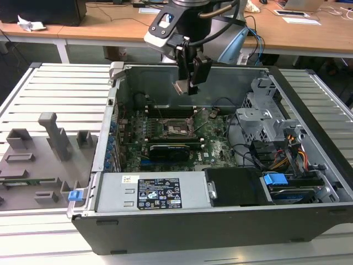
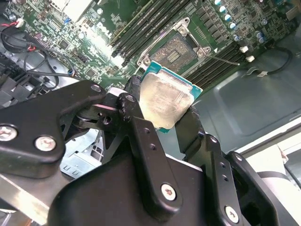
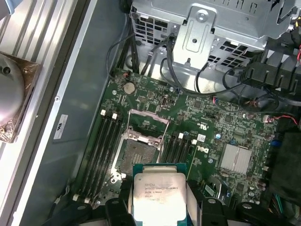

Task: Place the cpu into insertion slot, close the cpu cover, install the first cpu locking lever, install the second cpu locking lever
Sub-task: 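Place the cpu into insertion slot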

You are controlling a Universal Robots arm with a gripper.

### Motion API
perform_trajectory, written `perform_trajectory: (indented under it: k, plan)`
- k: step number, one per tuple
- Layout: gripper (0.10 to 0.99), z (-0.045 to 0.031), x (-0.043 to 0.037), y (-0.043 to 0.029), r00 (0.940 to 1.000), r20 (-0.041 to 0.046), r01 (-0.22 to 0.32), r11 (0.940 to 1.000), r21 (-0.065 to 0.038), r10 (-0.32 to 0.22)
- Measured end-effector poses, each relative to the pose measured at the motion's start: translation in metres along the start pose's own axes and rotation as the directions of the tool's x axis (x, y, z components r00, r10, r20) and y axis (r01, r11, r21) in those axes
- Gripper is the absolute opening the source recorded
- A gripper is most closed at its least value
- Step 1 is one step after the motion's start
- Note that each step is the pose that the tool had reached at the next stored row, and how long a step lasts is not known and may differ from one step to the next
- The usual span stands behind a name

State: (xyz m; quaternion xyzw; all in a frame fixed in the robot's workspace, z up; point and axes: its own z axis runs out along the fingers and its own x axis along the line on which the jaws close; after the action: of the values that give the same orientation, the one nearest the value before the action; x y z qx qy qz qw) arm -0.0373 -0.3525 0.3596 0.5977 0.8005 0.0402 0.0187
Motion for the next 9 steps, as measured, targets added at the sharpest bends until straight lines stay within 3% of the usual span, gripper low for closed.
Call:
perform_trajectory:
  k: [9]
  plan:
    - [0.537,0.0009,0.0003,0.0,0.9986,0.0047,-0.053,0.9986,-0.001,0.053]
